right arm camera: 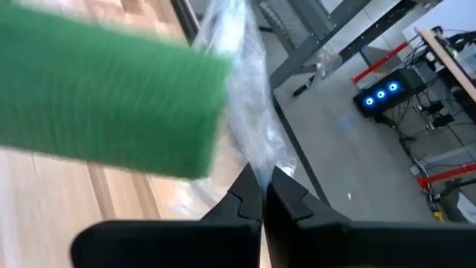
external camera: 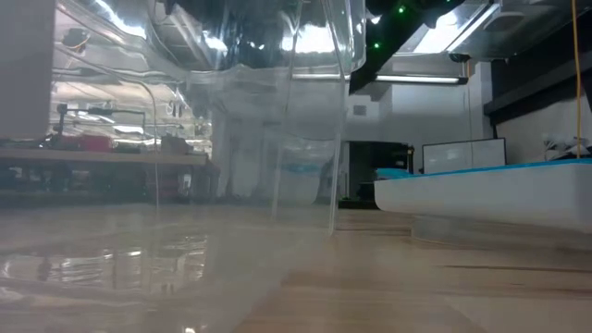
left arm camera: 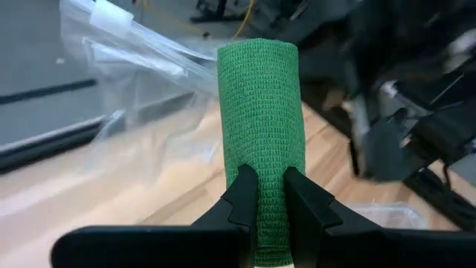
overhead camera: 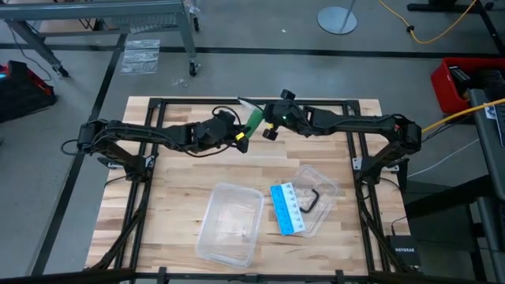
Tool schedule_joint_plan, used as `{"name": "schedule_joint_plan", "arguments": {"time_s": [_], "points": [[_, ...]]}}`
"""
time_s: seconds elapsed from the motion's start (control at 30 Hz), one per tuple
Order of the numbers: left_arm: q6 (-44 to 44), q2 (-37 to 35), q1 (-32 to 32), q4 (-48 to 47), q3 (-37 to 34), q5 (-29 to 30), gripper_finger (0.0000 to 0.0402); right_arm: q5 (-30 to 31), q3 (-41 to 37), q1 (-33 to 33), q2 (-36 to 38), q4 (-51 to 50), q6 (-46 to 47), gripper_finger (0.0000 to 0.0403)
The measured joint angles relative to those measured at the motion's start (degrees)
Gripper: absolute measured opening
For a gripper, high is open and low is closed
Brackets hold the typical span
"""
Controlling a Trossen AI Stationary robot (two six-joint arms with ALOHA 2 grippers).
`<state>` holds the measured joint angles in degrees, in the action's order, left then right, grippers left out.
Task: Roll bandage
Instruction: Put the green bandage into the transparent zip bag
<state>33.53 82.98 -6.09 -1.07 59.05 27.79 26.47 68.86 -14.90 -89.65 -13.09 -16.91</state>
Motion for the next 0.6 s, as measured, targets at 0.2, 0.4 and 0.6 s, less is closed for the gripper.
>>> {"name": "schedule_joint_plan", "arguments": {"time_s": [0.2, 0.4, 0.6], "points": [[4.23, 0.00, 0.00, -5.43, -0.01, 0.01, 0.0031, 0.56, 0.00, 0.42, 0.00, 1.58, -0.07, 0.0001], [4.45, 0.00, 0.09, -5.52, 0.00, 0.00, 0.0031, -0.86, 0.00, 0.51, 0.00, 1.42, -0.04, 0.0001], [8.17, 0.00, -0.07, -5.37, 0.00, 1.35, 0.0031, -3.65, 0.01, 2.29, -0.32, 0.73, 0.07, 0.0001]]}}
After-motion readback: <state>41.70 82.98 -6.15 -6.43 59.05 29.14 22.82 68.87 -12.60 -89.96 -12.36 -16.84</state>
